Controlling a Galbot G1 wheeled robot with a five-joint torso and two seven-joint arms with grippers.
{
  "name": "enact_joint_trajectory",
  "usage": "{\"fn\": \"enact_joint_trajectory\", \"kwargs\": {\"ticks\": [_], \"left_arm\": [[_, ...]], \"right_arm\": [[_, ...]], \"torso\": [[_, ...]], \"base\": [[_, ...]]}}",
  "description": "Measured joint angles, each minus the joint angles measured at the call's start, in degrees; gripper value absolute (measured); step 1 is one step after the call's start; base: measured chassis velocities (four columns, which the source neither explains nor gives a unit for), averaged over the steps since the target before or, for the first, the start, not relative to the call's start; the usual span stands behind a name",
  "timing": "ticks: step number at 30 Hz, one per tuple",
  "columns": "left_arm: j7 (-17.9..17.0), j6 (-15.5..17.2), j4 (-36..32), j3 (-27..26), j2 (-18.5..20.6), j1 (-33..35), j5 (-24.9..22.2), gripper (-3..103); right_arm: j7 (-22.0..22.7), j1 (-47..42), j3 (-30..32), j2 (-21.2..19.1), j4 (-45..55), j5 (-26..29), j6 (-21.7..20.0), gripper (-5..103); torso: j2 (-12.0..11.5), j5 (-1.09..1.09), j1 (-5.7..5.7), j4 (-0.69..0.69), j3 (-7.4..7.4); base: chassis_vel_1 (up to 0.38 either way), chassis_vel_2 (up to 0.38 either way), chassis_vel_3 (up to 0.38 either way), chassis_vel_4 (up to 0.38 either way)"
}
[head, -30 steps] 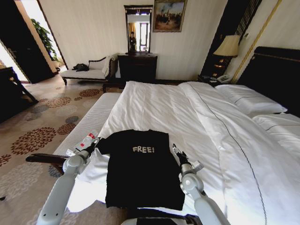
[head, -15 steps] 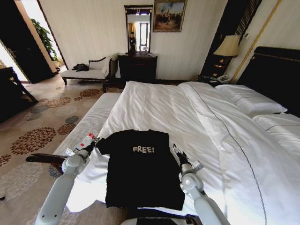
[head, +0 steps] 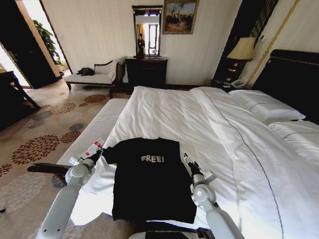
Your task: Fold the clothes on the bed.
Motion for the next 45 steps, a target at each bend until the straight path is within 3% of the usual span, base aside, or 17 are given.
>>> {"fn": "enact_joint_trajectory", "kwargs": {"ticks": [7, 12, 14, 26, 37, 45], "left_arm": [[0.39, 0.11, -6.25, 2.71, 1.44, -0.64, 1.16, 0], [0.94, 0.14, -10.10, 7.57, 2.67, -2.65, 2.69, 0], [0.96, 0.15, -10.45, 8.77, 2.86, -3.00, 3.23, 0], [0.96, 0.02, -4.39, 17.97, 2.09, -8.69, 4.60, 0], [1.03, -0.29, 0.01, 22.54, 0.33, -11.49, 6.23, 0], [1.80, -0.94, 1.55, 27.31, 1.13, -13.36, 8.04, 0]], "right_arm": [[0.05, -0.02, 0.25, -0.09, -0.32, -0.20, 0.03, 100], [0.09, 1.15, -0.85, -0.71, -1.91, -0.26, 0.04, 100], [0.05, 2.78, -2.52, -1.34, -3.24, -0.32, 0.07, 100], [-0.18, 2.93, -3.41, -1.92, -4.54, -1.61, 0.28, 100], [-0.32, 2.61, -3.62, -2.46, -4.84, -2.03, 0.43, 100], [-0.38, 2.61, -3.66, -2.32, -5.22, -2.37, 0.49, 100]], "torso": [[0.00, 0.01, 0.00, 0.00, 0.00], [0.01, 0.01, 0.00, -0.04, 0.00], [0.01, 0.02, 0.00, 0.01, 0.00], [0.01, 0.01, 0.00, -0.01, 0.00], [0.01, 0.00, 0.01, 0.00, 0.00], [0.00, 0.01, 0.00, 0.00, 0.00]], "base": [[0.000, 0.000, 0.000, 0.000], [0.000, 0.000, 0.000, 0.000], [0.000, 0.000, 0.000, 0.000], [0.000, 0.000, 0.000, 0.000], [0.000, 0.000, 0.000, 0.000], [0.000, 0.000, 0.000, 0.000]]}}
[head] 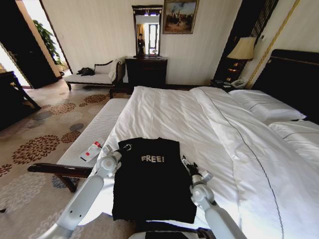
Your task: Fold the clothes on the bed.
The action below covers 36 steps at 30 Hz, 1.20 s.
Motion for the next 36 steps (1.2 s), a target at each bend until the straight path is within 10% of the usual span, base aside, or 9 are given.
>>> {"fn": "enact_joint_trajectory", "kwargs": {"ticks": [11, 24, 36], "left_arm": [[0.27, -1.26, 3.16, 3.31, -0.91, -2.15, 1.54, 0], [3.19, -4.68, -8.61, -9.51, 0.82, 5.59, -6.45, 48], [-0.69, -0.86, -2.83, -10.49, 2.50, 9.53, -0.45, 93]], "right_arm": [[0.01, 0.13, -0.65, 1.11, -0.68, -0.71, 0.07, 100], [0.01, -0.90, 0.50, 1.91, -0.09, -1.13, 0.29, 100], [0.01, -2.46, 2.53, 1.84, 1.23, -1.31, 0.56, 100]], "torso": [[0.00, -0.01, 0.00, -0.01, 0.00], [0.00, 0.00, -0.01, 0.00, -0.01], [0.00, -0.01, -0.01, 0.01, -0.01]], "base": [[0.000, 0.000, 0.000, 0.000], [0.000, 0.000, 0.000, 0.000], [0.000, 0.000, 0.000, 0.000]]}}
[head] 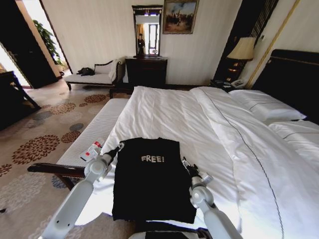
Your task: Fold the clothes on the bed.
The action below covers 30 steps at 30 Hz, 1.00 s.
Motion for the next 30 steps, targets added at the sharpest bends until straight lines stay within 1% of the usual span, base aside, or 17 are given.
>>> {"fn": "enact_joint_trajectory", "kwargs": {"ticks": [1, 5, 6, 7, 8, 11, 13, 15, 16, 20, 22, 23, 24, 26, 29, 30], "left_arm": [[0.03, 0.00, 0.16, 0.16, -0.13, 0.00, 0.11, 97], [0.11, -0.06, 0.58, 1.26, -0.72, -0.50, 0.40, 101], [0.12, -0.07, 0.58, 1.54, -0.84, -0.68, 0.46, 101], [0.12, -0.07, 0.56, 1.78, -0.91, -0.80, 0.49, 97], [0.12, -0.07, 0.56, 1.78, -0.91, -0.80, 0.49, 97], [0.29, -0.11, 0.21, 2.24, -0.85, -0.81, 0.86, 81], [0.34, -0.13, 0.15, 2.30, -0.80, -0.79, 0.95, 81], [0.42, -0.24, 0.03, 2.39, -0.69, -0.73, 1.10, 70], [0.42, -0.24, 0.03, 2.39, -0.69, -0.73, 1.10, 70], [0.47, -0.27, -0.91, 2.41, -0.38, -0.36, 1.11, 48], [0.47, -0.27, -1.09, 2.42, -0.30, -0.26, 1.13, 48], [0.47, -0.27, -1.44, 2.43, -0.12, -0.07, 1.24, 37], [0.48, -0.27, -1.57, 2.43, 0.02, 0.00, 1.38, 32], [0.47, -0.27, -1.59, 2.43, 0.08, 0.03, 1.47, 32], [0.47, -0.20, -1.32, 2.44, 0.37, 0.22, 2.18, 16], [0.47, -0.20, -1.32, 2.44, 0.37, 0.22, 2.18, 16]], "right_arm": [[0.00, -0.04, 0.01, -0.08, 0.00, 0.00, 0.03, 100], [0.05, -0.04, 0.00, -0.14, -0.01, 0.01, 0.06, 100], [0.07, -0.04, -0.03, -0.12, -0.02, 0.02, 0.06, 100], [0.09, -0.03, -0.06, -0.10, -0.04, 0.02, 0.06, 100], [0.09, -0.03, -0.06, -0.10, -0.04, 0.02, 0.06, 100], [0.16, -0.08, -0.09, -0.04, -0.14, 0.03, 0.06, 100], [0.17, -0.08, -0.09, -0.04, -0.19, 0.03, 0.06, 100], [0.26, -0.05, -0.09, -0.07, -0.35, 0.06, 0.07, 100], [0.26, -0.05, -0.09, -0.07, -0.35, 0.06, 0.07, 100], [0.34, 0.30, -0.17, -0.02, -0.68, 0.11, 0.07, 100], [0.35, 0.34, -0.21, 0.03, -0.74, 0.11, 0.07, 100], [0.36, 0.41, -0.30, 0.18, -0.90, 0.08, 0.07, 100], [0.37, 0.46, -0.35, 0.27, -1.02, 0.05, 0.07, 100], [0.37, 0.48, -0.37, 0.30, -1.08, 0.03, 0.08, 100], [0.38, 0.69, -0.45, 0.46, -1.41, -0.06, 0.12, 100], [0.38, 0.69, -0.45, 0.46, -1.41, -0.06, 0.12, 100]], "torso": [[0.00, 0.01, 0.00, 0.00, 0.00], [-0.01, 0.00, 0.01, -0.01, 0.00], [-0.01, 0.00, 0.01, -0.01, 0.00], [-0.01, 0.01, 0.01, -0.02, 0.00], [-0.01, 0.01, 0.01, -0.02, 0.00], [-0.01, 0.01, 0.00, -0.01, 0.00], [-0.01, 0.01, 0.00, -0.01, 0.00], [-0.01, 0.00, 0.00, -0.01, 0.00], [-0.01, 0.00, 0.00, -0.01, 0.00], [-0.01, 0.00, 0.01, -0.01, 0.00], [-0.01, 0.00, 0.01, -0.01, 0.00], [-0.01, 0.00, 0.01, -0.01, 0.00], [-0.01, 0.00, 0.01, -0.01, 0.00], [-0.01, 0.00, 0.01, -0.01, 0.00], [-0.01, 0.00, 0.01, -0.01, 0.00], [-0.01, 0.00, 0.01, -0.01, 0.00]], "base": [[0.000, 0.000, 0.000, 0.000], [0.000, 0.000, 0.000, 0.000], [0.000, 0.000, 0.000, 0.000], [0.000, 0.000, 0.000, 0.000], [0.000, 0.000, 0.000, 0.000], [0.000, 0.000, 0.000, 0.000], [0.000, 0.000, 0.000, 0.000], [0.000, 0.000, 0.000, 0.000], [0.000, 0.000, 0.000, 0.000], [0.000, 0.000, 0.000, 0.000], [0.000, 0.000, 0.000, 0.000], [0.000, 0.000, 0.000, 0.000], [0.000, 0.000, 0.000, 0.000], [0.000, 0.000, 0.000, 0.000], [0.000, 0.000, 0.000, 0.000], [0.000, 0.000, 0.000, 0.000]]}}
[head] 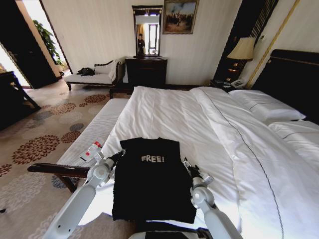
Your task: Fold the clothes on the bed.
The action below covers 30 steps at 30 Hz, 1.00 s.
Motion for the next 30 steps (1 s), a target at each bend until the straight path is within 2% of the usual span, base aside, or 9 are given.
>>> {"fn": "enact_joint_trajectory", "kwargs": {"ticks": [1, 4, 11, 15, 17, 20, 23, 26, 30], "left_arm": [[0.00, 0.01, 0.07, 0.00, 0.05, 0.08, 0.11, 16], [0.00, 0.10, 0.23, -0.35, 0.39, 0.60, 0.38, 2], [-0.01, 0.20, 0.24, -0.86, 0.66, 0.82, 0.37, -2], [-0.02, 0.30, 0.43, -0.91, 0.59, 0.76, 0.35, 19], [-0.03, 0.30, 0.46, -0.91, 0.56, 0.73, 0.35, 19], [-0.05, 0.39, 0.50, -0.80, 0.38, 0.56, 0.33, 35], [-0.08, 0.45, 0.36, -0.78, 0.37, 0.58, 0.29, 41], [-0.20, 0.75, -1.12, -0.88, 0.49, 1.01, 0.04, 57], [-0.33, 1.06, -3.10, -0.88, 0.80, 1.29, -0.43, 68]], "right_arm": [[0.00, 0.02, 0.00, 0.01, -0.02, -0.01, 0.00, 100], [0.00, 0.09, 0.06, 0.04, -0.16, -0.02, 0.03, 100], [0.00, 0.10, 0.13, 0.11, -0.31, -0.13, 0.10, 100], [0.02, 0.10, 0.11, 0.27, -0.33, -0.22, 0.13, 100], [0.02, 0.10, 0.10, 0.30, -0.33, -0.24, 0.14, 100], [0.02, 0.02, 0.10, 0.30, -0.33, -0.32, 0.16, 100], [0.02, -0.02, 0.12, 0.28, -0.33, -0.33, 0.16, 100], [0.04, -0.14, 0.35, 0.20, -0.18, -0.32, 0.16, 100], [0.07, -0.57, 0.93, 0.22, 0.20, -0.32, 0.17, 100]], "torso": [[0.00, 0.00, 0.00, 0.00, 0.00], [0.00, 0.00, 0.01, 0.00, 0.00], [0.00, 0.00, 0.01, 0.00, 0.00], [0.00, 0.00, 0.01, 0.00, 0.00], [0.00, 0.00, 0.01, 0.00, 0.00], [0.00, 0.00, 0.01, 0.00, 0.00], [0.00, 0.00, 0.01, 0.00, 0.00], [0.00, 0.00, 0.01, 0.00, 0.00], [0.00, 0.00, 0.01, -0.01, 0.00]], "base": [[0.000, 0.000, 0.000, 0.000], [0.000, 0.000, 0.000, 0.000], [0.000, 0.000, 0.000, 0.000], [0.000, 0.000, 0.000, 0.000], [0.000, 0.000, 0.000, 0.000], [0.000, 0.000, 0.000, 0.000], [0.000, 0.000, 0.000, 0.000], [0.000, 0.000, 0.000, 0.000], [0.000, 0.000, 0.000, 0.000]]}}
